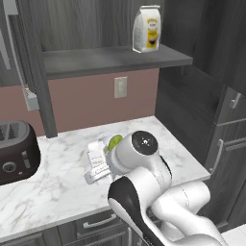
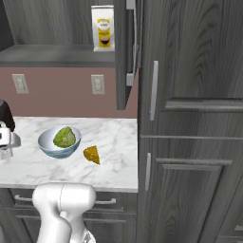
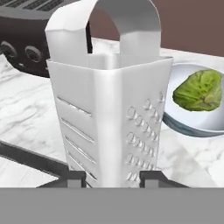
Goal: Pick the cheese from the fridge and the cheese grater from the cabinet and place them next to the salad bowl.
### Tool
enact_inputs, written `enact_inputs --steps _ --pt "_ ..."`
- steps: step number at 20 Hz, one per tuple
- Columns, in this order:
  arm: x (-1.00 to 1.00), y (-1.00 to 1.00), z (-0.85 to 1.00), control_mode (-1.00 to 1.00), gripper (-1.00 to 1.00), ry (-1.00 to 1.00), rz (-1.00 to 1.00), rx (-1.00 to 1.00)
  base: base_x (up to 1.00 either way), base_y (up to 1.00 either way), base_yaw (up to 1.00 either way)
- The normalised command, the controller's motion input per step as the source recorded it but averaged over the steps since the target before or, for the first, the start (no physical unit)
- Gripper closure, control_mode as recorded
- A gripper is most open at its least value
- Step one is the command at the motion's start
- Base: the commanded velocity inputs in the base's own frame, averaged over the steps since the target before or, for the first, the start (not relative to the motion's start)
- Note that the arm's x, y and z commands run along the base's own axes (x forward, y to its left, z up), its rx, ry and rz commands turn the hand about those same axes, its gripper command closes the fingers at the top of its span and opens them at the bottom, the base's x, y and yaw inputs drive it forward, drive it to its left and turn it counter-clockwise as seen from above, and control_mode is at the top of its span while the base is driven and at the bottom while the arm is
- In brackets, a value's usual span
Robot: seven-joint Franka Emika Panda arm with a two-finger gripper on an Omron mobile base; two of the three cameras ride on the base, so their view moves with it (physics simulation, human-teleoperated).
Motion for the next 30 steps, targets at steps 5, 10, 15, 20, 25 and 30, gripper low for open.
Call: enact_inputs --steps 5,10,15,20,25,30 --pt "0.11 0.01 -0.03 -1.0 1.0 -0.01 -0.09 0.0 0.0 0.0 0.0" --pt "0.13 0.0 0.0 -1.0 1.0 0.0 -0.1 0.05 0.0 0.0 0.0" --pt "0.0 0.0 0.0 -1.0 1.0 0.0 -0.12 0.1 0.0 0.0 0.0" --pt "0.0 0.01 0.0 -1.0 1.0 -0.04 -0.12 0.11 0.0 0.0 0.0" --pt "0.01 0.2 -0.06 -1.0 1.0 -0.01 -0.16 0.02 0.0 0.0 0.0" --pt "0.2 0.31 -0.03 -1.0 1.0 0.0 -0.21 0.0 0.0 0.0 0.0"
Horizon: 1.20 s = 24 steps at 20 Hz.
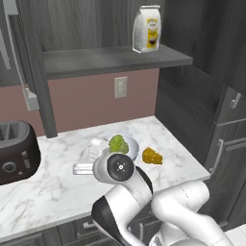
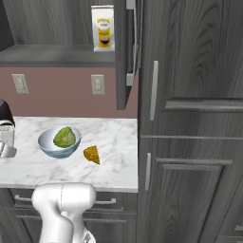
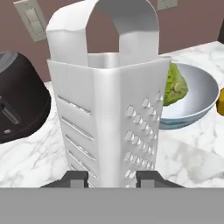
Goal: Pick the cheese from the fridge and the cheese grater from the cabinet and place them next to the salad bowl.
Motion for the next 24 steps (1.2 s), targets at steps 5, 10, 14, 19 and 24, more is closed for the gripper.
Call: enact_inputs --steps 5,10,14,19,24 --pt "0.2 0.07 -0.12 -1.0 1.0 0.0 -0.13 0.0 0.0 0.0 0.0" --pt "0.17 0.01 -0.28 -1.0 1.0 0.0 -0.13 -0.03 0.0 0.0 0.0" --pt "0.03 0.15 -0.12 -1.0 1.0 0.0 -0.15 -0.11 0.0 0.0 0.0" --pt "0.03 0.28 0.0 -1.0 1.0 0.0 -0.14 -0.13 0.0 0.0 0.0" --pt "0.02 0.14 0.0 -1.0 1.0 0.0 -0.14 -0.08 0.0 0.0 0.0"
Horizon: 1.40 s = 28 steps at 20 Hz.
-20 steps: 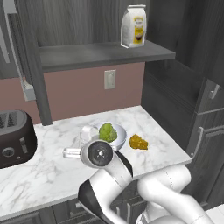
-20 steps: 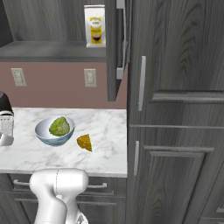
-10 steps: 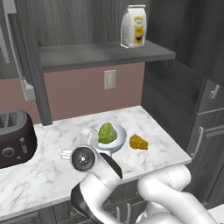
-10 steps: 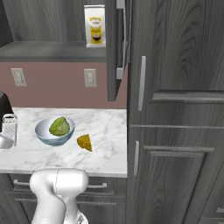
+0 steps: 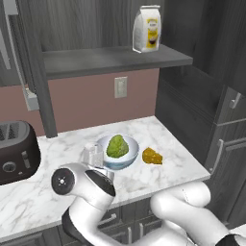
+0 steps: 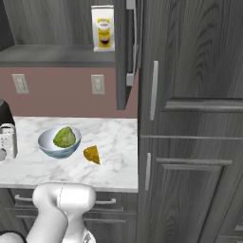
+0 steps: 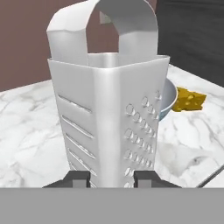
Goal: Pick the cheese from the fridge and the cheese grater from the cabinet and place them next to the salad bowl.
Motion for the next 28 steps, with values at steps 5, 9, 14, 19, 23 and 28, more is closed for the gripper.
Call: enact_inputs --steps 5,9,14,19,23,28 --pt "0.06 0.0 -0.05 -1.0 1.0 -0.01 -0.15 -0.04 0.0 0.0 0.0" --pt "0.13 0.04 -0.17 -1.0 1.0 -0.05 -0.11 -0.04 0.0 0.0 0.0" --pt "0.26 0.01 -0.37 -1.0 1.0 -0.03 -0.07 -0.01 0.0 0.0 0.0" --pt "0.24 0.0 -0.12 -1.0 1.0 0.0 -0.01 0.0 0.0 0.0 0.0" --pt "0.27 0.0 -0.07 -1.0 1.0 0.0 -0.01 -0.02 0.0 0.0 0.0" --pt "0.32 0.01 -0.22 -1.0 1.0 0.0 0.0 -0.01 0.0 0.0 0.0"
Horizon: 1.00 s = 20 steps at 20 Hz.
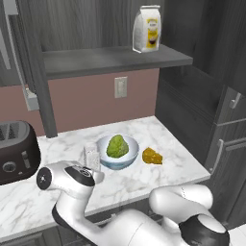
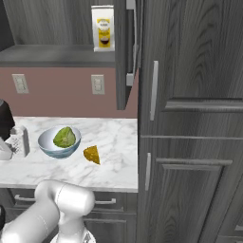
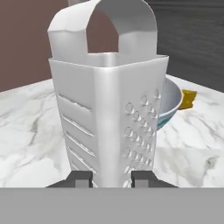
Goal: Pick the cheese from the fridge and the cheese grater from the cabinet and place them next to the salad bowl.
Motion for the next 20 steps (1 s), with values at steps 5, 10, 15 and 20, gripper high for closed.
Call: enact_inputs --steps 5,10,15,20 --pt "0.11 0.03 -0.26 -1.0 1.0 0.0 0.0 -0.01 0.0 0.0 0.0" --pt "0.12 0.0 -0.39 -1.0 1.0 0.0 0.0 -0.02 0.0 0.0 0.0" --pt "0.25 0.0 -0.26 -1.0 1.0 0.0 0.0 -0.03 0.0 0.0 0.0" --pt "0.31 0.09 -0.19 -1.0 1.0 -0.03 0.0 -0.04 0.0 0.0 0.0"
